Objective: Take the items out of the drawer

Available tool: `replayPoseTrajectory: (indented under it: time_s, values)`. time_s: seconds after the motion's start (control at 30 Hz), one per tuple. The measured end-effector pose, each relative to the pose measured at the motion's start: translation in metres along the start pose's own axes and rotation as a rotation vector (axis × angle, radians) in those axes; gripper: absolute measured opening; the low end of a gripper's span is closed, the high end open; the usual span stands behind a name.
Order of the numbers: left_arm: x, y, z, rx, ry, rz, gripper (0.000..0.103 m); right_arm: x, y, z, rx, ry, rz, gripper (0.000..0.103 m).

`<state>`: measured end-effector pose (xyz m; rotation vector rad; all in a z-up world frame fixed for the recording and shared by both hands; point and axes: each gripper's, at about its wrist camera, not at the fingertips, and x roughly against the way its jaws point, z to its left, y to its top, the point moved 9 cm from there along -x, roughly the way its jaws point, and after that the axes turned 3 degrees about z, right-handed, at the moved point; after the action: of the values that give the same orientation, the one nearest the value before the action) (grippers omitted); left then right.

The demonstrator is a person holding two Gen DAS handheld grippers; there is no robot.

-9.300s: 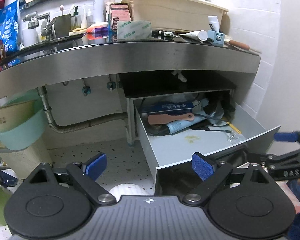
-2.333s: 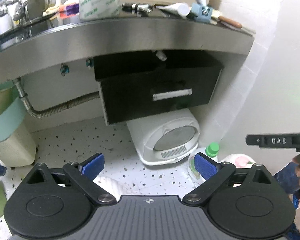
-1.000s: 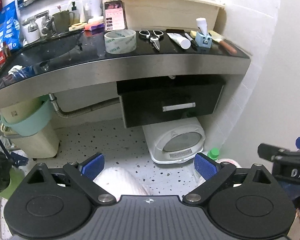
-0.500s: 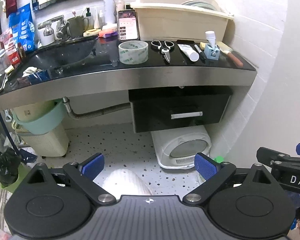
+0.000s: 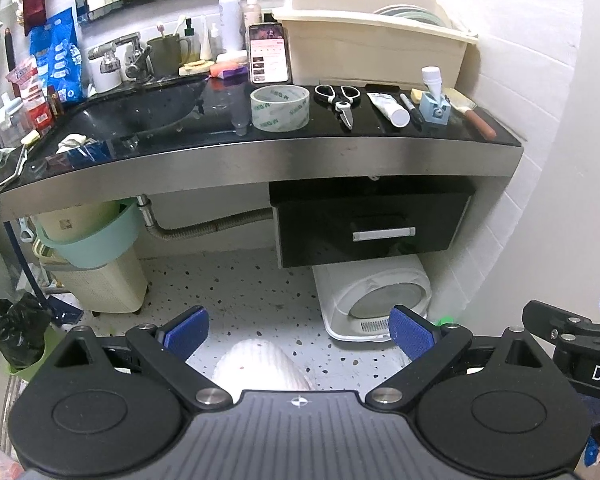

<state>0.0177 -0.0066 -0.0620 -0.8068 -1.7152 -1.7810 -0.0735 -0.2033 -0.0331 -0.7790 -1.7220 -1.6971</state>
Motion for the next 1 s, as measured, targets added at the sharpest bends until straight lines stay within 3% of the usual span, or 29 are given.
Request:
replayPoseTrajectory:
  time_s: [1.0]
  values:
    - [0.0007,-0.0049,0.0043,0.001,0.016,-0.011,0.098,0.0013,-0.0043,0.0065,0.017,0.001,-0.007,0.092]
